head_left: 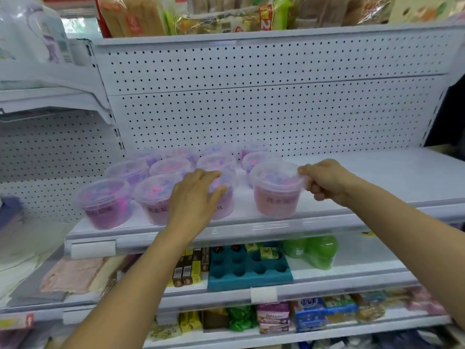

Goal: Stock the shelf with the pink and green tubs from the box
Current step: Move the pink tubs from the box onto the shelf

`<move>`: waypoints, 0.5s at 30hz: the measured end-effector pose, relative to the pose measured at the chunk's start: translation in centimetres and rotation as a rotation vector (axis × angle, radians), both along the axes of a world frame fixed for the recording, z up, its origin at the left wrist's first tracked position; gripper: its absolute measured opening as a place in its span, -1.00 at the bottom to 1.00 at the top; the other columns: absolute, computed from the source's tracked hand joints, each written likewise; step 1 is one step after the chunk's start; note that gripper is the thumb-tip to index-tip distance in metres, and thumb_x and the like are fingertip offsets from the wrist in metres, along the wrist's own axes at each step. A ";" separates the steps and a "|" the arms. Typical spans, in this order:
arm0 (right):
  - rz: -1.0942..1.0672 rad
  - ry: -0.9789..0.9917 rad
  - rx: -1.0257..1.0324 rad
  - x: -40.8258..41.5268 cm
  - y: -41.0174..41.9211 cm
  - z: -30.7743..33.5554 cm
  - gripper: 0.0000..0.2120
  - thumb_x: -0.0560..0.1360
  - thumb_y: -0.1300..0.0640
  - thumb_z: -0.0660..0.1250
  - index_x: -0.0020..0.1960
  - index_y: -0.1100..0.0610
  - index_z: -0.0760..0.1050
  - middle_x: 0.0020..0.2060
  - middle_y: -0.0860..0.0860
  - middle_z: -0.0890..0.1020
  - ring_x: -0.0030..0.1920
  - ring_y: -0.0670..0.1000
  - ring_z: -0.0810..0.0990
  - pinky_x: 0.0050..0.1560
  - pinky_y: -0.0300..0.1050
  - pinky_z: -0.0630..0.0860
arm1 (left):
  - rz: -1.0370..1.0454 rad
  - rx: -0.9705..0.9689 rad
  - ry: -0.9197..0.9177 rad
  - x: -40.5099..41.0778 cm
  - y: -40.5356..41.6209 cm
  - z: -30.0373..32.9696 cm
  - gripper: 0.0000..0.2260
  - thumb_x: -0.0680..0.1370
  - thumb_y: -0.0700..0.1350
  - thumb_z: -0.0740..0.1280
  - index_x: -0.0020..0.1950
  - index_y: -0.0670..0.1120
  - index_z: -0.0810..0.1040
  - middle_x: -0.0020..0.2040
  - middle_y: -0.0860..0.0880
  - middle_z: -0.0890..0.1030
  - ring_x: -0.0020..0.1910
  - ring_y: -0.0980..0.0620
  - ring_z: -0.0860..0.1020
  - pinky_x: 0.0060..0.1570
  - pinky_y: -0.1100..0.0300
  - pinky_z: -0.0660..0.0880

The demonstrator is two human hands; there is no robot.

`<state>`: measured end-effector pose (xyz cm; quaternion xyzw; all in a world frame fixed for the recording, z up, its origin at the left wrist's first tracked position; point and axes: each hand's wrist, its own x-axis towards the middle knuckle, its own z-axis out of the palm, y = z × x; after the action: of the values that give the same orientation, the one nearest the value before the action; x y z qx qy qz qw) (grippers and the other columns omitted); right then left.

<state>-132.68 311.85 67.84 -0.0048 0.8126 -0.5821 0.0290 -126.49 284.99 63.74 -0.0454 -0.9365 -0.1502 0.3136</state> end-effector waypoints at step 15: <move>-0.116 -0.074 -0.073 -2.0 -3.4 -2.9 -0.77 0.56 0.17 0.27 -0.13 0.35 0.45 -0.37 0.18 0.53 -0.49 0.04 0.38 -0.57 -0.19 0.48 | 0.002 -0.066 -0.139 -1.4 -1.0 -0.8 -0.71 0.58 0.02 0.28 0.29 0.07 0.53 0.21 0.07 0.53 0.23 0.00 0.41 -0.05 0.11 0.43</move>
<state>-134.73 308.49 64.90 0.0626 0.7881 -0.6118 0.0251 -127.94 283.96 62.91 -0.0442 -0.9605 -0.1215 0.2464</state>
